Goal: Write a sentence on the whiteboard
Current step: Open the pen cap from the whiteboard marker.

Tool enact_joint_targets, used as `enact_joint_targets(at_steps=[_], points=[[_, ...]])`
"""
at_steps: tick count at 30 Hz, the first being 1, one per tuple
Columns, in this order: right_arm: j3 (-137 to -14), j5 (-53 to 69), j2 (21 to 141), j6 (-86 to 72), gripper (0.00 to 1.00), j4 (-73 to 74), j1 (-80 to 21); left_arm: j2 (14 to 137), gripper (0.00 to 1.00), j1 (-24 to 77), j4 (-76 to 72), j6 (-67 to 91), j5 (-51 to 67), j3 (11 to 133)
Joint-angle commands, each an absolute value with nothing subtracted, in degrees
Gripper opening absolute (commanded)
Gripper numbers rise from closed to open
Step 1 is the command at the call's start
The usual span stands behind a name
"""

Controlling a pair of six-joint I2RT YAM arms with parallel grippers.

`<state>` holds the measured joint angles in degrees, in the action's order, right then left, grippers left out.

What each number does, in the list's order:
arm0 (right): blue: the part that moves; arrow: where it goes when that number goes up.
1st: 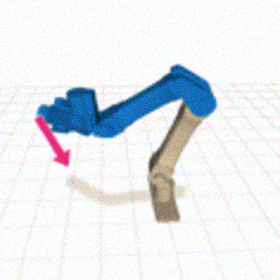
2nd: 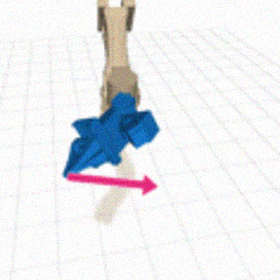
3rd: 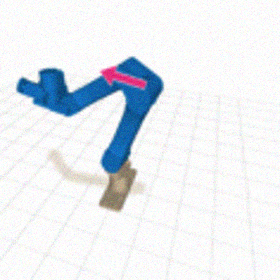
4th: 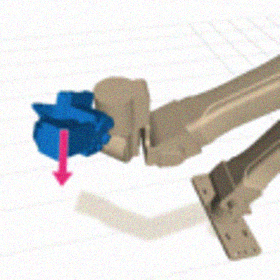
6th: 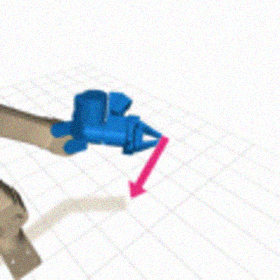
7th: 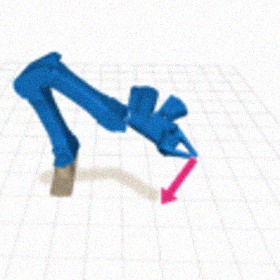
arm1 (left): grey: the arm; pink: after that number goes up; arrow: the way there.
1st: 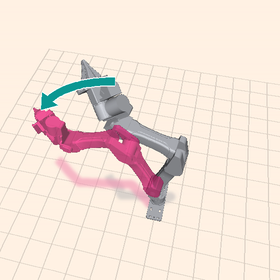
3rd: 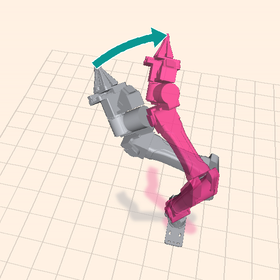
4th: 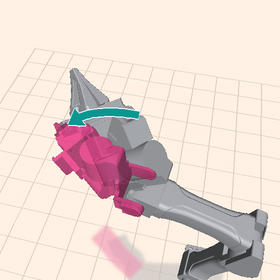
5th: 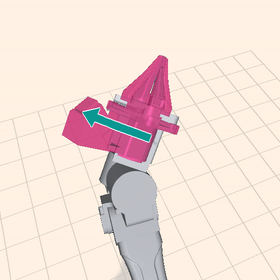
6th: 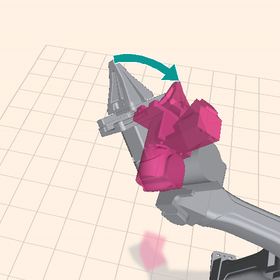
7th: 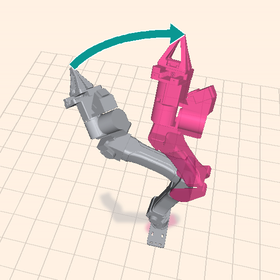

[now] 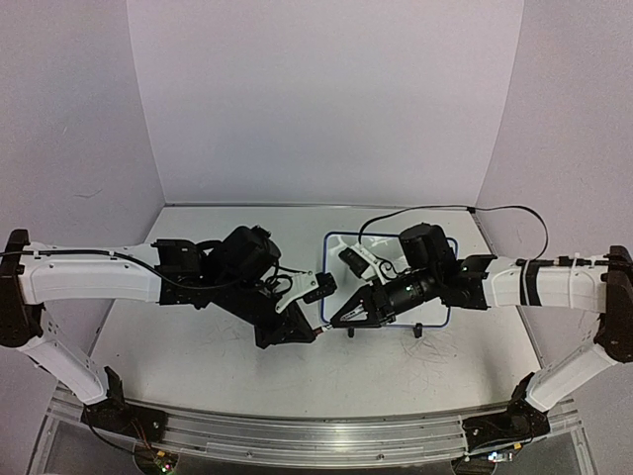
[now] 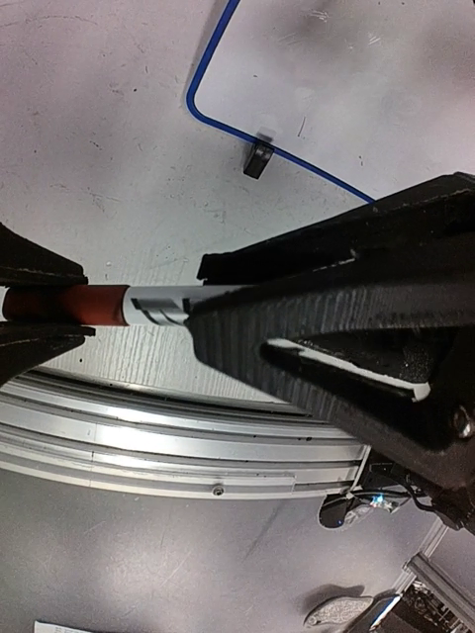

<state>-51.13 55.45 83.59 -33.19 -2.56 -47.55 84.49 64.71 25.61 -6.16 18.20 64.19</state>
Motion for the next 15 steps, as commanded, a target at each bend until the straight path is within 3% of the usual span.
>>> enact_joint_targets(at_steps=[1, 3, 10, 15], points=[[-51.93, 55.61, 83.41, -34.11, 0.05, -6.62, -47.92, 84.69, 0.0, 64.9, 24.96, -7.21, 18.19, 67.07], [-51.57, 55.55, 83.2, -34.27, 0.0, -6.91, -47.94, 84.64, 0.0, 64.92, 24.95, -7.23, 17.93, 66.98], [-48.52, 53.56, 80.28, -32.54, 0.0, -6.89, -46.9, 82.56, 0.0, 64.84, 25.3, -7.31, 11.14, 64.83], [-41.44, 48.69, 68.47, -29.97, 0.0, -6.73, -41.68, 76.38, 0.0, 63.33, 25.31, -7.82, 3.83, 59.64]])
